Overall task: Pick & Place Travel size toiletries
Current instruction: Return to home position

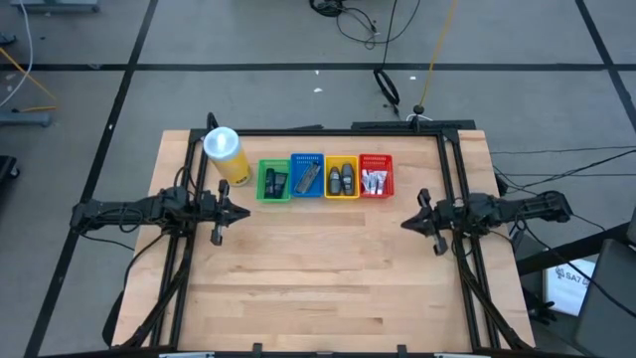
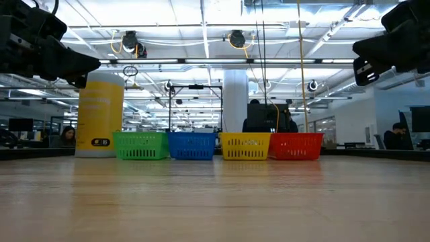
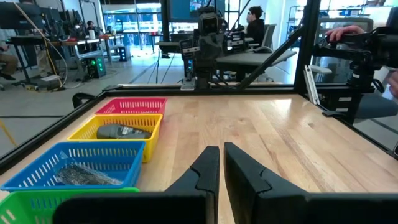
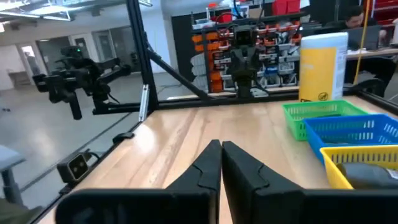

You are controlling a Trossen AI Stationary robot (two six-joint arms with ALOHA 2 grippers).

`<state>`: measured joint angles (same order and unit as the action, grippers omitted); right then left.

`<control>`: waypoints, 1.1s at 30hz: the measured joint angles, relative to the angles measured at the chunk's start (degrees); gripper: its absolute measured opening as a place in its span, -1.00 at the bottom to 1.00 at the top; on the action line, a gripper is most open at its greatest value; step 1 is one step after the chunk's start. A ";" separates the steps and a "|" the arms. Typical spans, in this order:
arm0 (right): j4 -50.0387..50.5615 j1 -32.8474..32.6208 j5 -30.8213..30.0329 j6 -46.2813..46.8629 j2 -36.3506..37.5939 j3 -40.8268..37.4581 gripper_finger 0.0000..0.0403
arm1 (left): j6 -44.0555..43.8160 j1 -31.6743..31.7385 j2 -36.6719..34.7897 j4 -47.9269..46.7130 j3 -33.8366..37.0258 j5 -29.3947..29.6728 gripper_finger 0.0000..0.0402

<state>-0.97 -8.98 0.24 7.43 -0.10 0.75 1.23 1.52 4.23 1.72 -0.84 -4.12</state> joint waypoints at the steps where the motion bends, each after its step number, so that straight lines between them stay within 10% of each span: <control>1: -0.01 0.23 0.03 -0.13 0.00 0.00 -0.96 | 0.00 0.01 0.00 0.00 0.00 0.01 -0.87; 33: -1.29 0.40 -0.10 -2.56 -0.76 0.00 -0.96 | 0.00 0.02 0.00 0.00 0.00 0.00 -0.87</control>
<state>-2.26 -8.58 0.14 4.86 -0.86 0.75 1.23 1.54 4.23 1.72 -0.84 -4.12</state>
